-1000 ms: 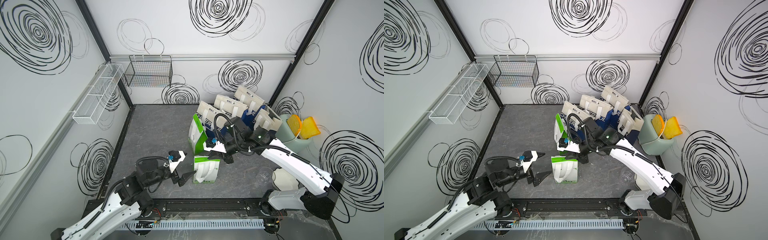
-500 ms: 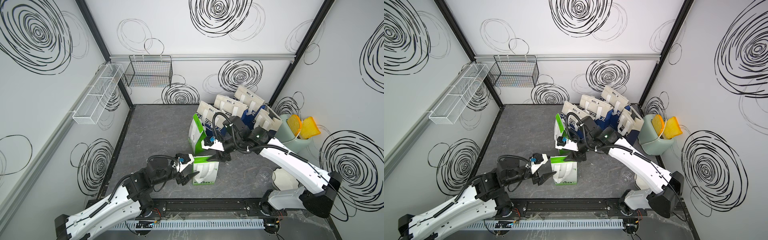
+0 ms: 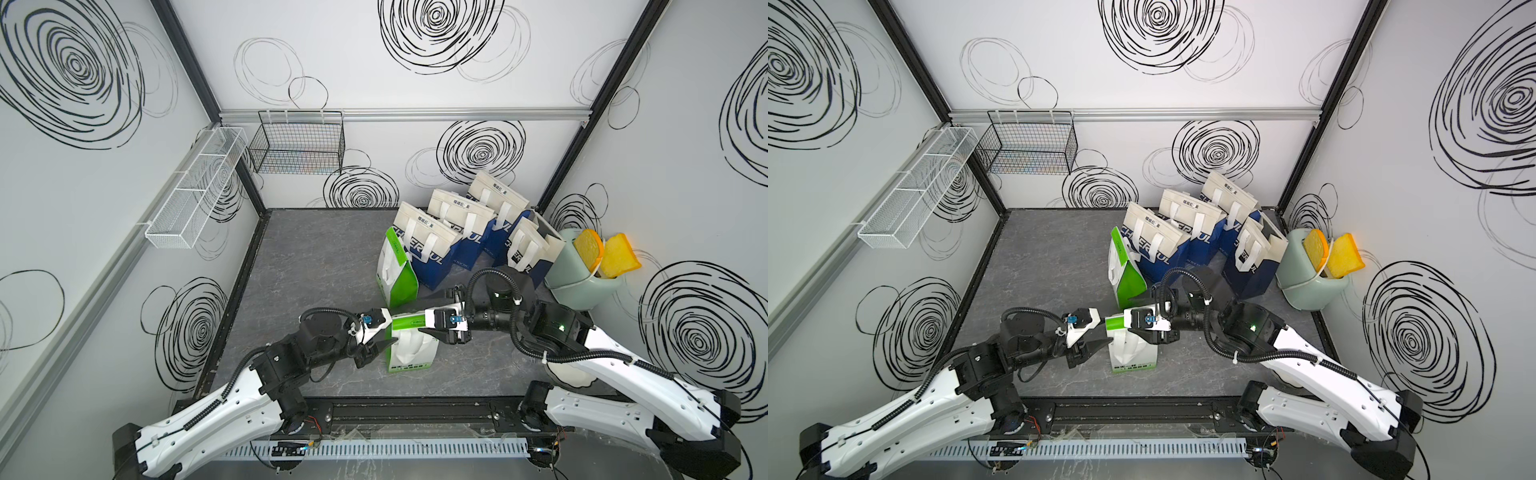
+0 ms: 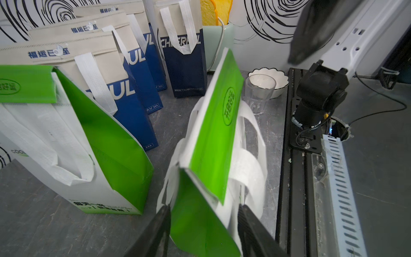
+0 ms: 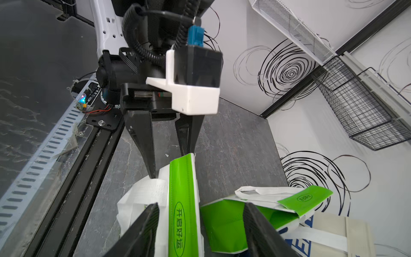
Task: Open the takeout bag
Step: Open the takeout bag at the center of the board.
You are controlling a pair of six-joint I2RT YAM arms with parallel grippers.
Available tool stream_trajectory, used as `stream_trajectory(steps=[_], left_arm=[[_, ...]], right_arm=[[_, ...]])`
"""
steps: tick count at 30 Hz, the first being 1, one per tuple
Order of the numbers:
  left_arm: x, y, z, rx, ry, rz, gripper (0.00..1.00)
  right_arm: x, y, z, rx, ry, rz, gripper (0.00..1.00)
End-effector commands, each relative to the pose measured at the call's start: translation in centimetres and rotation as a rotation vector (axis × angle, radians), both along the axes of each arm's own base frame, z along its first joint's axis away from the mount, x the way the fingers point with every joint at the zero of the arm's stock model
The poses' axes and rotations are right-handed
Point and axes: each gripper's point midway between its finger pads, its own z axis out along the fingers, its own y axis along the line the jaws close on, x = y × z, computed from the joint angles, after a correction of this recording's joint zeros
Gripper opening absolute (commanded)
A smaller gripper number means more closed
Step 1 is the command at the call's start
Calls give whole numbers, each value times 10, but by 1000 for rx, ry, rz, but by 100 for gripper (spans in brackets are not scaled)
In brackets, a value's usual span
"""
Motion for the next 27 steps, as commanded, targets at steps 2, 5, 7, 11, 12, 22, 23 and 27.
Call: stream_trajectory(steps=[2,5,7,11,12,22,23,27], left_arm=[[-6,-13,7,-71,79,-21,50],[-3,-12,4,-96,109,34,50],[0,-10,8,-139,108,76,52],[-6,-15,12,-247,120,79,59],[-7,-15,10,-256,112,89,59],[-12,-33,12,-260,-3,93,61],[-16,-36,11,-265,-10,76,60],[-17,-33,0,-258,-18,86,43]], right_arm=[[2,2,27,116,-82,-6,64],[1,1,21,92,-74,-4,63],[1,-1,17,82,-75,-7,63],[-3,-3,16,85,-73,1,63],[-3,-4,15,83,-75,-1,63],[-8,-5,11,61,-54,17,63],[-8,-6,11,61,-57,19,63],[-10,-7,10,48,-61,29,63]])
